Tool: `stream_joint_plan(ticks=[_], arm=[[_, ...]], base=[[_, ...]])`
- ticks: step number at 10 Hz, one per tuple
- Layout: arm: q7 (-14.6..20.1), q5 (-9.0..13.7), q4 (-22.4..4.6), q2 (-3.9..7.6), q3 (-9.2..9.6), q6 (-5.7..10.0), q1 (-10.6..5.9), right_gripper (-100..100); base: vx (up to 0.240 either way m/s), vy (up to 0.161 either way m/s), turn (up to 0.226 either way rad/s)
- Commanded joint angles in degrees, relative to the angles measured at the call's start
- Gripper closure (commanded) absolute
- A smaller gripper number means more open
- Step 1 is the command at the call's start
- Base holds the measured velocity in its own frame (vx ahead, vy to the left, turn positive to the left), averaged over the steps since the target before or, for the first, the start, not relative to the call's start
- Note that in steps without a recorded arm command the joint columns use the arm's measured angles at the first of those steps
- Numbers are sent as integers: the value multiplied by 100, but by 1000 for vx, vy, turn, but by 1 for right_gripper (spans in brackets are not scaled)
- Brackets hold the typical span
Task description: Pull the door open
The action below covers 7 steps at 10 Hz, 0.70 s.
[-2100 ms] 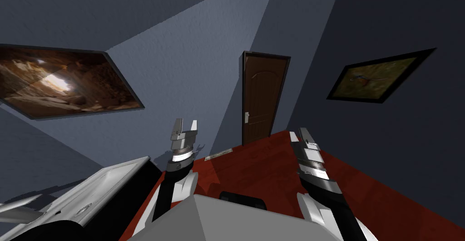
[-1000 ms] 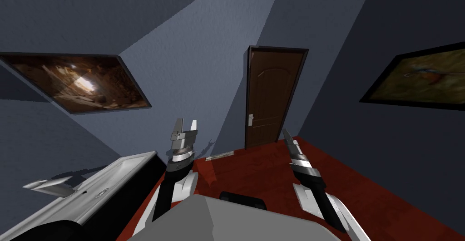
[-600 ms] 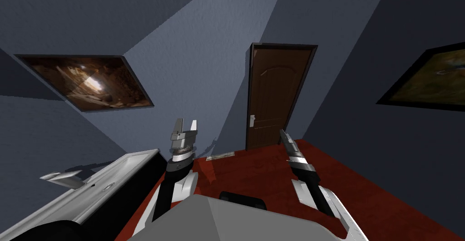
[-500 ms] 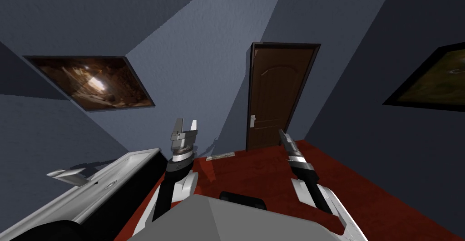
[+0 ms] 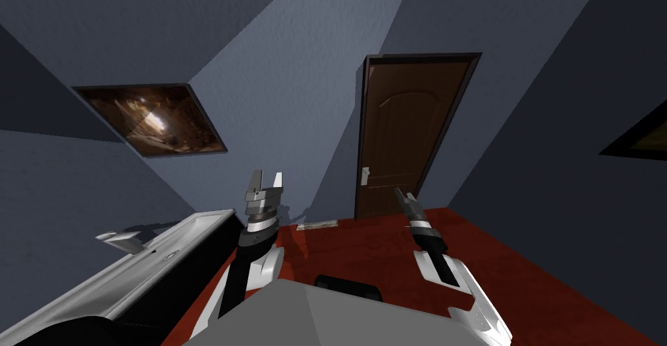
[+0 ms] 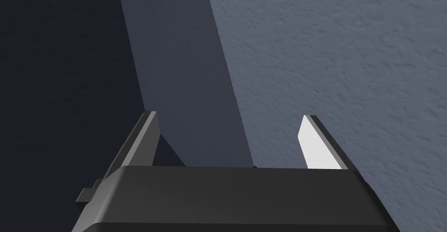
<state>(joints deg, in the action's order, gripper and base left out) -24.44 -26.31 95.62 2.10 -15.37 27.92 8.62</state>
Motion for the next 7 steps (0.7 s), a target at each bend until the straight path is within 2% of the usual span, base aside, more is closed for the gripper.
stream_joint_plan(ticks=[1, 2, 3, 7], arm=[[-252, -250, -286, -7, -129, -25, -202, -100], [-401, -403, -527, -17, -212, -35, -344, -100], [-401, -403, -585, -17, -212, -35, -344, -100], [-987, -1001, -1390, -73, -534, -74, -901, -100]], base=[[84, -98, 142], [79, -109, 147], [47, -64, 41], [59, -71, 127]])
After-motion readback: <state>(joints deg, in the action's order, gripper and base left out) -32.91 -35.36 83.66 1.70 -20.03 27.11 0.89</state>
